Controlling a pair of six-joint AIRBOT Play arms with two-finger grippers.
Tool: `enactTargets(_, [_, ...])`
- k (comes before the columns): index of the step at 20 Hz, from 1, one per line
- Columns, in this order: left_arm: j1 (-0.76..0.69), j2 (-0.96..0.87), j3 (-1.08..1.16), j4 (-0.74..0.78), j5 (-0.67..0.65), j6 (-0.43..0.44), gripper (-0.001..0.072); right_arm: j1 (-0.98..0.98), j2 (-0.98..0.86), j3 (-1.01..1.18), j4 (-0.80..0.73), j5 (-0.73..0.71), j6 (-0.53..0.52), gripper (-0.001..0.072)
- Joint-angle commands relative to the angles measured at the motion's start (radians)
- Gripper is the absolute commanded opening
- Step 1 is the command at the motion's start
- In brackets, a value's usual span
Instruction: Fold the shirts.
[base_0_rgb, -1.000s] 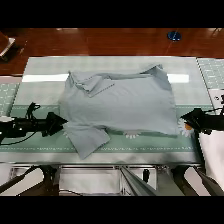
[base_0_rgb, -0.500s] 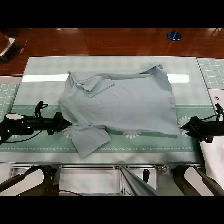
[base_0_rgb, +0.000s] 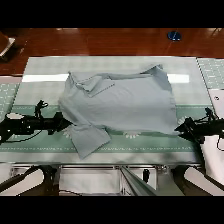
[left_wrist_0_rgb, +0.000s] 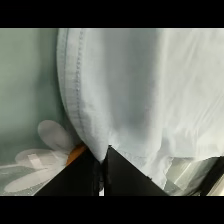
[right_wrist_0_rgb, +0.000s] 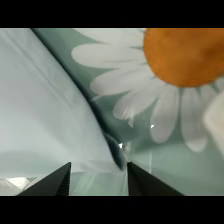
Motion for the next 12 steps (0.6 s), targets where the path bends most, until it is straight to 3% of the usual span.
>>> enactTargets(1, [-0.001, -0.001, 0.001, 0.002, 0.010, 0.000, 0.0021, 0.000, -0.047, 0.000, 0.081, -0.041, -0.036, 0.0403])
enactTargets(5, [-0.001, -0.001, 0.001, 0.002, 0.031, 0.000, 0.0020, 0.061, -0.050, 0.004, 0.159, -0.116, -0.052, 0.0395])
enactTargets(6, [-0.001, -0.001, 0.001, 0.001, 0.031, 0.000, 0.0021, 0.103, -0.059, 0.014, 0.162, -0.127, -0.050, 0.0357])
enactTargets(7, [-0.001, -0.001, 0.001, -0.003, 0.031, 0.000, 0.0020, 0.145, -0.069, 0.034, 0.163, -0.133, -0.043, 0.0237])
enactTargets(8, [0.000, -0.001, 0.001, -0.014, 0.030, 0.000, 0.0021, 0.179, -0.074, 0.059, 0.169, -0.128, -0.044, 0.0021])
enactTargets(12, [0.000, 0.028, 0.095, -0.154, -0.021, 0.035, 0.0020, 0.259, -0.072, 0.286, 0.187, -0.006, -0.044, 0.0018])
